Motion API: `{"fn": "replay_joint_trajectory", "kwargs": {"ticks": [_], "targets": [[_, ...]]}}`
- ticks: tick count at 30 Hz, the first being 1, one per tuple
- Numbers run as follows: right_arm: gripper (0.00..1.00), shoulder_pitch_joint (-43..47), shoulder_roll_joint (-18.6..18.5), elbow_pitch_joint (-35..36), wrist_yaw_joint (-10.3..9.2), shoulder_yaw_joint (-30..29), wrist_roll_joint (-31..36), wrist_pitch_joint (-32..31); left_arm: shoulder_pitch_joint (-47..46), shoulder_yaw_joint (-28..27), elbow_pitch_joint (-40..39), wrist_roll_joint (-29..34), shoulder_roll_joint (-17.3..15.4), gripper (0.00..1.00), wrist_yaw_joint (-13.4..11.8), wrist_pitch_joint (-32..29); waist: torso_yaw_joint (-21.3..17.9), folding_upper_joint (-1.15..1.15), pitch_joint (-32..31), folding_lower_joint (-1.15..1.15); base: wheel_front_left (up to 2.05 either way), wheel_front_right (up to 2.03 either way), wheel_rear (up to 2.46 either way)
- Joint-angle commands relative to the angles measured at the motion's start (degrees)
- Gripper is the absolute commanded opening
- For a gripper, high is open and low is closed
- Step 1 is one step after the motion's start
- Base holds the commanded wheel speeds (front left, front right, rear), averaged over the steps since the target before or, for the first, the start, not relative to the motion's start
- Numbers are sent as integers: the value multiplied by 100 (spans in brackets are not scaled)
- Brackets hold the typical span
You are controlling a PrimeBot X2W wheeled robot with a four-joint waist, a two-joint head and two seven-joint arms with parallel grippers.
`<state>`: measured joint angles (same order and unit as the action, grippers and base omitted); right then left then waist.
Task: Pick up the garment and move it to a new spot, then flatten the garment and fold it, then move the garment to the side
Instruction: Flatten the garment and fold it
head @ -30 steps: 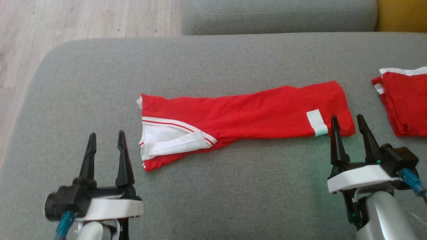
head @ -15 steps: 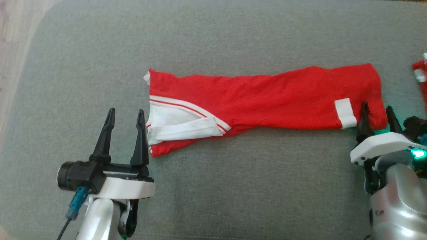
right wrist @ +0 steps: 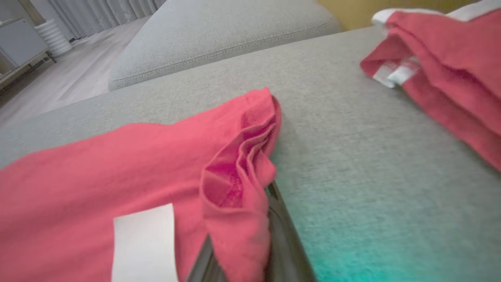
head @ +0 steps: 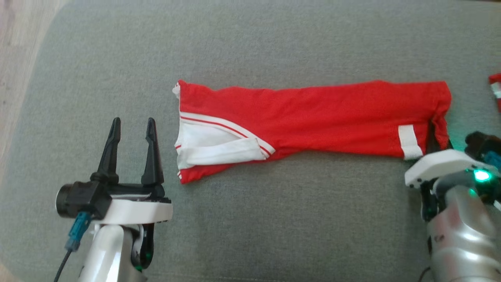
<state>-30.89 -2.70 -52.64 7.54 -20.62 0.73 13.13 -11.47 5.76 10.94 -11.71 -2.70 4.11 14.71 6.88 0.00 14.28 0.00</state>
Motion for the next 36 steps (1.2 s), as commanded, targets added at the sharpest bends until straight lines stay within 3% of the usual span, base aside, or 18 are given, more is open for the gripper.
{"fn": "replay_joint_trajectory", "kwargs": {"ticks": [1, 10, 16, 22, 27, 28, 36], "targets": [[0, 66, -22, 147, -5, -12, 103, 79, -108, -192, -160, -15, -20, 100, 19, 29, -78, 0, -110, 0, 0, 0, 0], [0, 222, -302, 571, -5, -636, 556, 123, 49, -153, -217, 16, -19, 100, 23, 29, -248, 0, -554, 0, 0, 0, 0], [0, 106, -176, 852, -5, -335, 472, 15, 266, -69, -319, 20, -19, 100, -3, 29, -169, 0, -893, 0, 0, 0, 0], [0, 10, -27, 1166, -5, 783, -38, -192, 427, -28, -322, 10, -18, 100, -33, 29, 21, 0, -1165, 0, 0, 0, 0], [0, -91, -20, 1377, -5, 2402, -1381, -416, 438, 37, -335, 4, -18, 100, -28, 29, 253, 0, -1224, 0, 0, 0, 0], [0, -91, -20, 1377, -5, 2402, -1381, -416, 438, 37, -335, 4, -18, 100, -28, 29, 253, 0, -1224, 0, 0, 0, 0], [0, -250, -19, 1297, -5, 4164, -2382, -510, 351, 266, -366, -49, -18, 100, -19, 29, 748, 0, -1058, 0, 0, 0, 0]]}}
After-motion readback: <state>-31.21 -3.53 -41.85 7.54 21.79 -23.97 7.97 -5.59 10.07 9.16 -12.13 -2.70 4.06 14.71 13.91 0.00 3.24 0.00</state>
